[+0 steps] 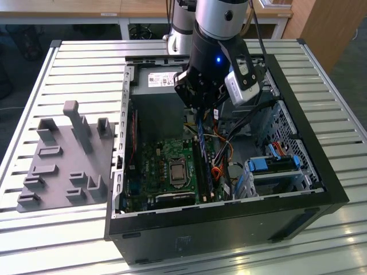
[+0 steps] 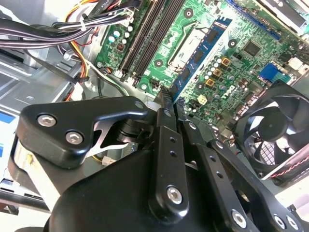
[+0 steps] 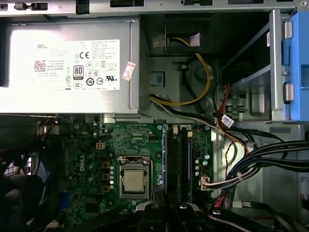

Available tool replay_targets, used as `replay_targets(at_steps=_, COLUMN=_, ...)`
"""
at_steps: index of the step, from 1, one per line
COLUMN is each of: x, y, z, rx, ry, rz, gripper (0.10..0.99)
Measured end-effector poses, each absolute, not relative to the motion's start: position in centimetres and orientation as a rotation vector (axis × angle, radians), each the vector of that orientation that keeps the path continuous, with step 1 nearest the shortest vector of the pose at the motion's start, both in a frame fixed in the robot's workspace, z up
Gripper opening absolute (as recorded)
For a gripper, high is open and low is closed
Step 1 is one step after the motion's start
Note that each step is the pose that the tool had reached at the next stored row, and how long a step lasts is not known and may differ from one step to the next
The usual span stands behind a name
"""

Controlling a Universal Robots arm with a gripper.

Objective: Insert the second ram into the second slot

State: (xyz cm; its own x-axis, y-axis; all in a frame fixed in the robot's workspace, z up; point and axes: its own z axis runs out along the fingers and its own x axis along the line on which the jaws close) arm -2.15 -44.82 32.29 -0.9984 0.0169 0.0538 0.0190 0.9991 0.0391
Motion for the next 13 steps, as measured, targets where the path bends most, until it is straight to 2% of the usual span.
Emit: replay_targets(at_steps=13, x=-2.12, y=-44.82, z=32.03, rx=-0.028, ry=-3.087, rz=-0.061, gripper=0.137)
